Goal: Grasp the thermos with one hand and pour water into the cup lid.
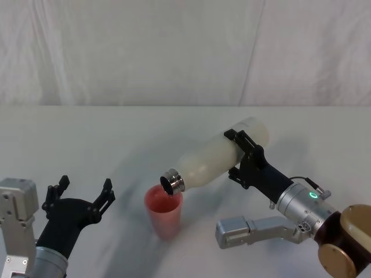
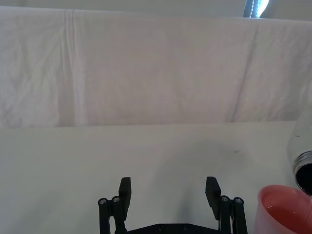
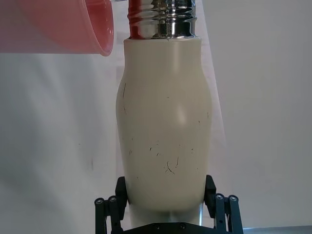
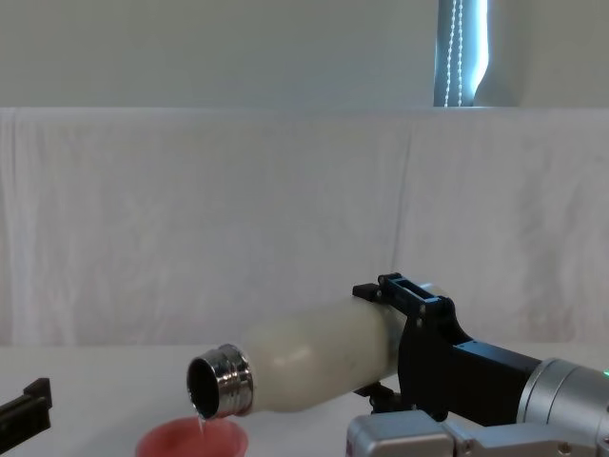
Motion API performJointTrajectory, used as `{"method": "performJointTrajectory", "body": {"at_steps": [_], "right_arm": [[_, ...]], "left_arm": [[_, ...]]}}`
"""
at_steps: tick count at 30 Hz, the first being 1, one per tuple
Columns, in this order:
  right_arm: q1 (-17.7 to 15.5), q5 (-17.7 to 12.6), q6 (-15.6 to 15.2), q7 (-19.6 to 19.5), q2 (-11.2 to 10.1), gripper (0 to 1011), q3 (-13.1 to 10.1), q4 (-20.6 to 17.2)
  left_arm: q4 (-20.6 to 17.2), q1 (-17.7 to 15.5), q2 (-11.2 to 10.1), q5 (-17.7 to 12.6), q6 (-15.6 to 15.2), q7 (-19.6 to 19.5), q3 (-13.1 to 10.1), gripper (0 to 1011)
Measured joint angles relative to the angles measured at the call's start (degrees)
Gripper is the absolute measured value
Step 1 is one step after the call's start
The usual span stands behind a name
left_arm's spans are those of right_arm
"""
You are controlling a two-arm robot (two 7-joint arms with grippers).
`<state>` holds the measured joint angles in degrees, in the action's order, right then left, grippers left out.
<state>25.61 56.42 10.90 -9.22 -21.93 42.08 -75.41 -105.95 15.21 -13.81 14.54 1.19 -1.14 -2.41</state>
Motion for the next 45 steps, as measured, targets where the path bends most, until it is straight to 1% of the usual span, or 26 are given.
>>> {"method": "performJointTrajectory", "body": {"at_steps": [45], "right_arm": [[0.3, 0.3, 0.0, 0.0, -0.1, 950, 0.2, -0.1]], "left_arm": [[0.0, 0.0, 0.0, 0.0, 0.0, 0.0, 0.0, 1001]]}}
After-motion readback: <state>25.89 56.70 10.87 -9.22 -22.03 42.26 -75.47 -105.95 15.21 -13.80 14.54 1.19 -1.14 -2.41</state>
